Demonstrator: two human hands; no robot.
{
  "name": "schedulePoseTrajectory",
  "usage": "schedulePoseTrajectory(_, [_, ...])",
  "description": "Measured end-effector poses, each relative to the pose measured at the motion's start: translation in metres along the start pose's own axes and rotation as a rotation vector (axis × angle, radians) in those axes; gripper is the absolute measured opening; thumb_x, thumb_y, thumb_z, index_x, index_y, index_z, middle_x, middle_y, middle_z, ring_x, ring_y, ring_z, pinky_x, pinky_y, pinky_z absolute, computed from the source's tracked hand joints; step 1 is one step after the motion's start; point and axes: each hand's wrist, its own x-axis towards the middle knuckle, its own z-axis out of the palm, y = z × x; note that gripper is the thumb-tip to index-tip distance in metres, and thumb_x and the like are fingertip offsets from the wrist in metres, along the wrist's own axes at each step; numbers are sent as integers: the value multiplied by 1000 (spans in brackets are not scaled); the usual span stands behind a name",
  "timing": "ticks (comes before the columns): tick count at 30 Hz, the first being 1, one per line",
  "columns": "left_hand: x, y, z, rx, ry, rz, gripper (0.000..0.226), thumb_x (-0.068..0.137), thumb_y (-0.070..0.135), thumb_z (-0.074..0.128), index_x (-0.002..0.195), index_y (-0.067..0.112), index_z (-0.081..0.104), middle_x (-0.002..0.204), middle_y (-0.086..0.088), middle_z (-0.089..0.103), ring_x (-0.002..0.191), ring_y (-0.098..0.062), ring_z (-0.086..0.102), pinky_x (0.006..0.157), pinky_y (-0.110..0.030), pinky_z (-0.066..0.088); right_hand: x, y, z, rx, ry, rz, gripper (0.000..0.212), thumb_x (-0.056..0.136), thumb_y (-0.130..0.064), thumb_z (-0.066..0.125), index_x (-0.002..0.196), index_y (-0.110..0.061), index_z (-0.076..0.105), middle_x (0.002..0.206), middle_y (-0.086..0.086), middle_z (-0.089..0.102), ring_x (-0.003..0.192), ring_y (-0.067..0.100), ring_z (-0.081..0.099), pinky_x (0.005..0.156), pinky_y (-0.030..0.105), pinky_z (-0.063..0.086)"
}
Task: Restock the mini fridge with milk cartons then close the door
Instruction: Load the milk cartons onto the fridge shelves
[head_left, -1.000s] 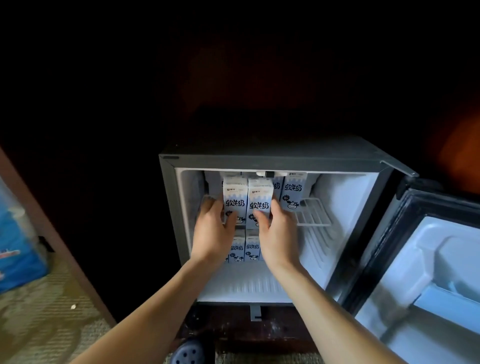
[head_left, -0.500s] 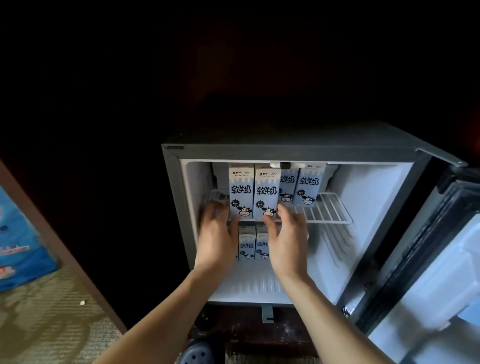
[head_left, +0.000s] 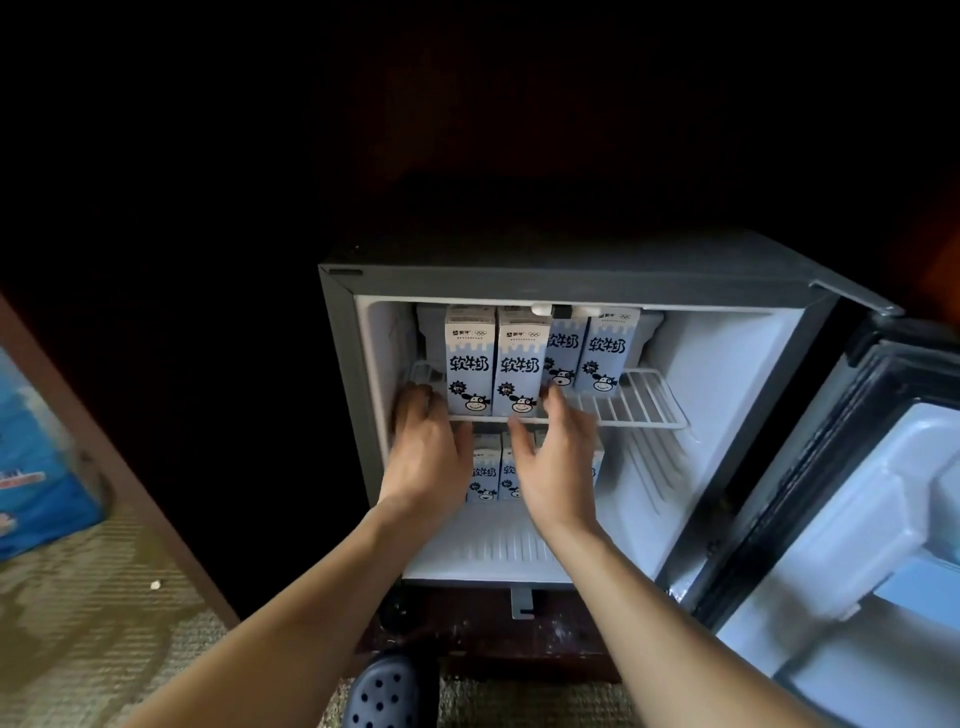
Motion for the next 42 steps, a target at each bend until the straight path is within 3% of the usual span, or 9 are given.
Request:
schedulePoseTrajectory(2, [-11, 5, -11, 43, -105, -13, 52, 100, 27, 46, 141, -5, 37, 146, -16, 32, 146, -30, 17, 120, -43, 24, -6, -1, -12, -44, -100, 20, 64, 94, -21, 69, 149, -2, 41, 137, 14, 55, 134, 27, 44, 110, 32, 38])
schedulePoseTrajectory(5, [-29, 12, -34, 149, -276, 23, 70, 102, 33, 44, 155, 0, 11, 159, -14, 16, 151, -30, 2, 124, -44, 13, -17, -8, -43, -147, -348, 22, 75, 100, -25, 60, 159, -8, 18, 164, 8, 26, 152, 21, 20, 119, 26, 18])
schedulePoseTrajectory(9, [-59, 26, -73, 214, -419, 169, 73, 104, 35, 38, 159, 8, -1, 167, -8, -8, 152, -26, -18, 125, -43, -1, -29, -31, -101, -270, -592, 23, 69, 104, -24, 50, 160, -11, 12, 165, 6, 21, 152, 22, 19, 123, 36, 19])
schedulePoseTrajectory(14, [-103, 69, -124, 259, -525, 334, 72, 104, 38, 39, 161, 18, -1, 167, 1, -16, 150, -20, -24, 125, -44, -4, -57, -68, -194, -634, -910, -44, 75, 105, -43, 41, 161, -15, -1, 168, 6, -8, 155, 24, -8, 124, 46, 3])
schedulePoseTrajectory(19, [-155, 142, -150, 196, -565, 516, 72, 104, 46, 38, 161, 26, -1, 167, 5, -13, 151, -13, -23, 120, -39, -9, -100, -97, -305, -533, -720, -90, 70, 104, -44, 43, 161, -20, 10, 169, 0, 2, 155, 19, -2, 124, 42, 6])
schedulePoseTrajectory(25, [-222, 255, -154, 91, -599, 764, 66, 105, 46, 37, 161, 29, 4, 168, 8, -4, 153, -10, -14, 125, -39, -4, -177, -90, -437, -506, -505, 99, 60, 104, -39, 46, 157, -20, 25, 167, -1, 17, 155, 18, 3, 123, 35, 10])
schedulePoseTrajectory(29, [-278, 309, -122, 226, -636, 892, 66, 105, 47, 34, 161, 28, 3, 168, 6, -3, 154, -14, -10, 125, -40, -4, -241, -66, -492, -525, -427, 257, 61, 102, -37, 51, 156, -20, 30, 166, 0, 22, 155, 19, 7, 123, 37, 12])
schedulePoseTrajectory(35, [-351, 346, -51, 255, -715, 1032, 64, 104, 43, 38, 160, 24, 13, 167, 1, 11, 154, -21, 4, 125, -45, 4, -329, -6, -533, -486, -410, 460, 59, 104, -42, 45, 157, -27, 25, 164, -9, 22, 153, 14, 8, 123, 40, 13])
schedulePoseTrajectory(42, [-425, 323, 45, 390, -891, 1020, 60, 102, 42, 46, 156, 24, 28, 162, -2, 30, 151, -22, 20, 123, -50, 15, -410, 72, -515, -448, -353, 608, 49, 101, -26, 54, 149, -17, 45, 152, 0, 46, 142, 19, 37, 115, 33, 26])
